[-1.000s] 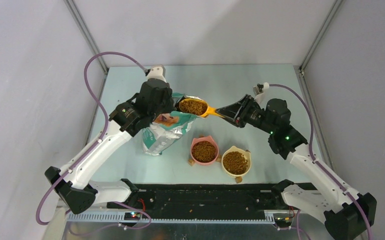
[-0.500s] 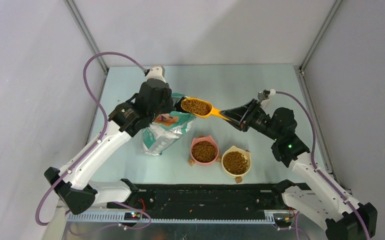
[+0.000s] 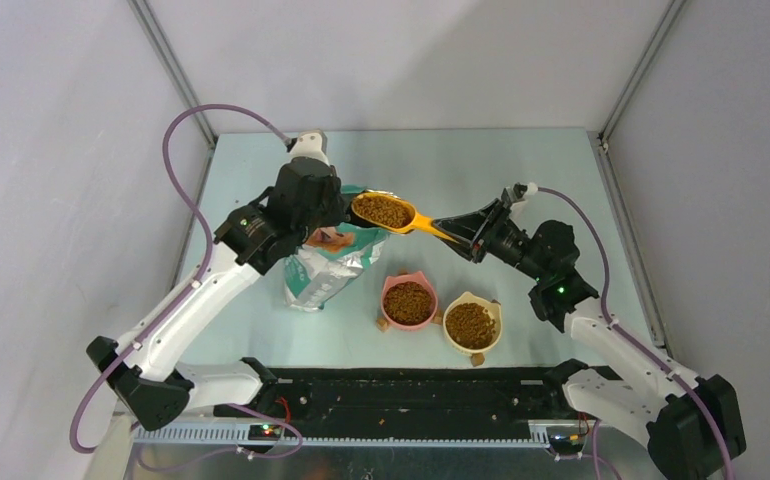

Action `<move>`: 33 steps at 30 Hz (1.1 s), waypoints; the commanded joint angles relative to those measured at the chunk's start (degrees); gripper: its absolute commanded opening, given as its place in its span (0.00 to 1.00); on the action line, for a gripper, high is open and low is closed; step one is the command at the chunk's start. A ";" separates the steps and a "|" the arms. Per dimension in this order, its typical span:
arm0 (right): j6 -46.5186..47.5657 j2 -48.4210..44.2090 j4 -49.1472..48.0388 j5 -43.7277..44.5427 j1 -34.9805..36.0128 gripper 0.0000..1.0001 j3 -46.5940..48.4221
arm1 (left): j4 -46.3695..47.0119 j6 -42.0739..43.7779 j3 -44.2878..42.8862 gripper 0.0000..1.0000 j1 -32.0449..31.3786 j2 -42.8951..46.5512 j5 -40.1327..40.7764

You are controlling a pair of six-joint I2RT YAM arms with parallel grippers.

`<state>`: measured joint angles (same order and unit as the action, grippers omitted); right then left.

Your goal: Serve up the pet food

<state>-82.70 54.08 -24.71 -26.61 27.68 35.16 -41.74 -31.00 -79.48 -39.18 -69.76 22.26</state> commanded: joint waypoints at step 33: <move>2.44 -11.08 0.80 -1.21 -2.48 0.00 -0.53 | -1.33 0.65 0.59 0.00 0.57 2.72 1.89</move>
<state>-81.78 44.86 -22.65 -27.18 25.39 33.98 -42.11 -31.00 -79.40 -38.92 -69.19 22.52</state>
